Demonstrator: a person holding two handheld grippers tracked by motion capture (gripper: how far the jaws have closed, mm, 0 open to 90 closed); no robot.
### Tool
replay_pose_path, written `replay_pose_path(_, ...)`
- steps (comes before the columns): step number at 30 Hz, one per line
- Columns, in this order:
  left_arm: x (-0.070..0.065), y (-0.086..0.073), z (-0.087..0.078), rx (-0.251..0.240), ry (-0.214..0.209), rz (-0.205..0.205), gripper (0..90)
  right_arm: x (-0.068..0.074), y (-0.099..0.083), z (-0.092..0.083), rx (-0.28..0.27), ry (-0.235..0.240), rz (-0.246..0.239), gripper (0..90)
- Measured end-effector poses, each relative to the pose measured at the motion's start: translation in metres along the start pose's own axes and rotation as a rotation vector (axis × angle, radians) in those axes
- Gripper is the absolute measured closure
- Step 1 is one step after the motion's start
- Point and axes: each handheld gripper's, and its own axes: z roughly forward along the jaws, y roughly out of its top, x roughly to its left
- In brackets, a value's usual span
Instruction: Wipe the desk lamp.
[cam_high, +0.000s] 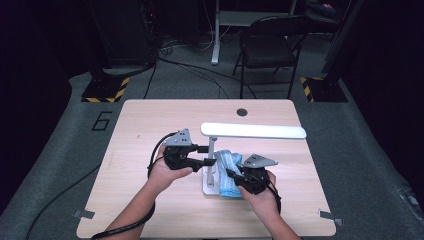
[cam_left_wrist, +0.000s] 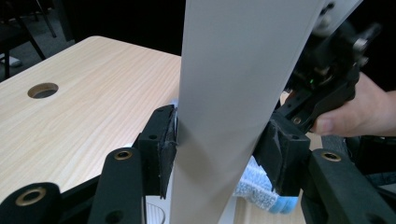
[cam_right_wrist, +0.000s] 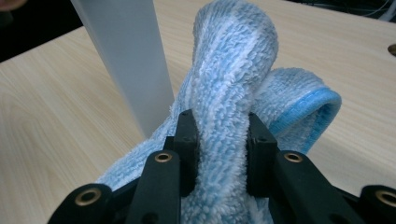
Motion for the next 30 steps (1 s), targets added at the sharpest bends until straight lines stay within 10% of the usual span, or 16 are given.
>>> replay_pose_path(19, 0.011, -0.040, 0.019, 0.096, -0.032, -0.008, 46.5, -0.002, 0.024, -0.029, -0.059, -0.008, -0.043, 70.7)
replay_pose_path(30, 0.004, -0.044, 0.028, 0.087, 0.018, 0.004, 50.2, 0.008, 0.044, -0.037, -0.103, -0.004, -0.083, 70.7)
